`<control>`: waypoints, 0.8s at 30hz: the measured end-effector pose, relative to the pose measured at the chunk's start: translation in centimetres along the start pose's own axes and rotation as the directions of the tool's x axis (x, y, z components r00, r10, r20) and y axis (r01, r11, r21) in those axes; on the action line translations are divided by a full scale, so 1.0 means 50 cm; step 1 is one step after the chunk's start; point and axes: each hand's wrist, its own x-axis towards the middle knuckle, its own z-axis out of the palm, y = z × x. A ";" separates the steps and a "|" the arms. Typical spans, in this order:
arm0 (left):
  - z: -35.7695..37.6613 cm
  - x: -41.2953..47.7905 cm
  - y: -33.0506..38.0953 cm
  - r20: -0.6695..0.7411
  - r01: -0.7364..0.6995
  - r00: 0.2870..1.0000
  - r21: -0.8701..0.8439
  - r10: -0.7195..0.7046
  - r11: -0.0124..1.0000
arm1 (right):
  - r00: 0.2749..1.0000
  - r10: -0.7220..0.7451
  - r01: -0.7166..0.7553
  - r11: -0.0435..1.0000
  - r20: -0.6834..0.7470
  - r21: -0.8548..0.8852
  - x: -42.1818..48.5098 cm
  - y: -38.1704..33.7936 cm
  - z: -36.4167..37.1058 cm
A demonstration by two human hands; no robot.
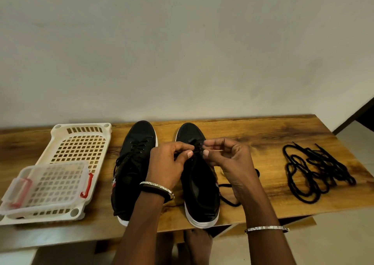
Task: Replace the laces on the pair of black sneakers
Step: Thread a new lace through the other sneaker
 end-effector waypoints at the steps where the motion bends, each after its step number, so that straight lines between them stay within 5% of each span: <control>1: 0.001 0.001 -0.001 -0.034 0.000 0.999 0.026 0.001 1.000 | 0.999 0.003 -0.005 0.997 -0.036 -0.071 0.001 0.002 -0.005; 4: 0.003 0.003 -0.001 -0.078 0.021 0.997 0.097 -0.014 0.995 | 0.998 0.059 -0.065 0.919 -0.029 -0.389 0.004 0.019 -0.020; 7: 0.007 0.004 0.000 -0.065 0.040 0.997 0.130 -0.032 0.991 | 0.997 0.072 -0.058 0.844 0.005 -0.532 0.003 0.030 -0.015; 19: 0.045 0.003 0.028 0.067 0.028 0.996 0.329 -0.053 0.944 | 0.996 0.065 -0.084 0.900 -0.059 -0.428 0.005 0.032 -0.018; 24: 0.069 -0.001 0.027 0.011 0.068 0.997 0.358 -0.077 0.931 | 0.993 0.100 -0.117 0.930 -0.068 -0.348 0.004 0.032 -0.018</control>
